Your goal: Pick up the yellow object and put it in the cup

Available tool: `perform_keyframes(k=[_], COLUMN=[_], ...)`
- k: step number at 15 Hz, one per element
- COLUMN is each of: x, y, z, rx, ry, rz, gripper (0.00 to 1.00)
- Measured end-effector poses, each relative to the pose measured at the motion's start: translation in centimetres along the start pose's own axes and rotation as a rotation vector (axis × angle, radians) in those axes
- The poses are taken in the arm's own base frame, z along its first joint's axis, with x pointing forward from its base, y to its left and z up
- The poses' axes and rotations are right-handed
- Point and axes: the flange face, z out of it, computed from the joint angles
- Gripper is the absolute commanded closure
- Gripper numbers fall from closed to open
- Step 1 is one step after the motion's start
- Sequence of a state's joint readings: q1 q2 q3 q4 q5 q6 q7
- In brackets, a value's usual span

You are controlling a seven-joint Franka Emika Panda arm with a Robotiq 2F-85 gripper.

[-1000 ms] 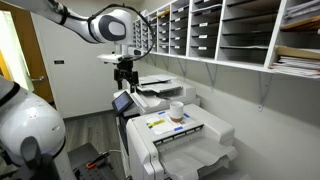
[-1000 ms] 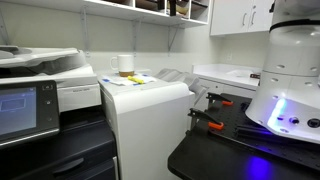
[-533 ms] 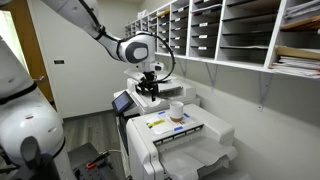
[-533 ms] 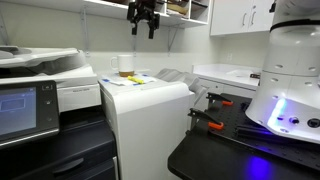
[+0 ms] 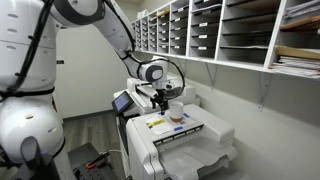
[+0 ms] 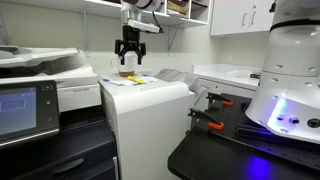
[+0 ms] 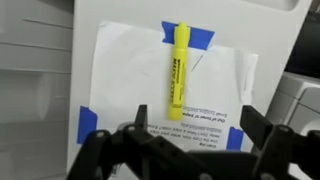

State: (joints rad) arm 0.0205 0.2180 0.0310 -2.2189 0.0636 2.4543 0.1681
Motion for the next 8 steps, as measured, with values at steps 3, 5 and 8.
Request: perform_keyframes(k=[3, 5, 8], x=[1.4, 1.8, 1.8], y=[0.2, 0.0, -0.3], z=[2.6, 3.7, 5.0], rx=[-0.007, -0.016, -0.035], ry=[-0.03, -0.045, -0.063], rz=[0.012, 0.017, 0.013], gripper=[0.15, 0.21, 0.49])
